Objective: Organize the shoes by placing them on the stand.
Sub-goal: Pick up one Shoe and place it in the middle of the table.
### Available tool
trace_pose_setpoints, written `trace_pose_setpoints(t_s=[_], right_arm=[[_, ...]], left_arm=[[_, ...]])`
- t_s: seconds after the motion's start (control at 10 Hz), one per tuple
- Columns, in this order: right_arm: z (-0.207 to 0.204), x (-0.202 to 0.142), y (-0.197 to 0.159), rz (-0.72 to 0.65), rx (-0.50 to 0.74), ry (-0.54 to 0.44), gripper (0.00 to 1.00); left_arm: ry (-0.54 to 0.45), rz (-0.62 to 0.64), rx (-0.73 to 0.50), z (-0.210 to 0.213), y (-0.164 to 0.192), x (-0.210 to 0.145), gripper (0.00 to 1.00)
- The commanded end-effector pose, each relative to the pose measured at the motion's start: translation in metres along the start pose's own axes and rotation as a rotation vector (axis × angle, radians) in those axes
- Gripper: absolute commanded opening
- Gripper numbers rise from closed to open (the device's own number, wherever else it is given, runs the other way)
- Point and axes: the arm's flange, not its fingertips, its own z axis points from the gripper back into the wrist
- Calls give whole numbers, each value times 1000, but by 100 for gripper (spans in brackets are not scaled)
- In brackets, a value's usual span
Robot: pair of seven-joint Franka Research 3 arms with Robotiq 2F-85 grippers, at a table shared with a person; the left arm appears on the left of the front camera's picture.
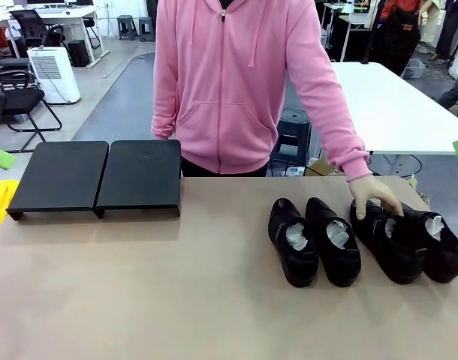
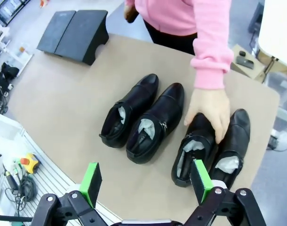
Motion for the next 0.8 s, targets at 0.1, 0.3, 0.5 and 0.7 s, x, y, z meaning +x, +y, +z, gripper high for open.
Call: trace_pose_setpoints(t_s=[0.1, 0.3, 0.5, 0.7], right_arm=[[0, 0, 0, 0, 0, 0, 100], [0, 0, 0, 0, 0, 0, 100], [0, 0, 0, 0, 0, 0, 100], [0, 0, 0, 0, 0, 0, 100]], left_arm=[[39, -26, -22, -17, -5, 8, 100], [15, 2, -15, 2, -1, 2, 100], [15, 2, -15, 2, -1, 2, 100], [15, 2, -15, 2, -1, 2, 100]])
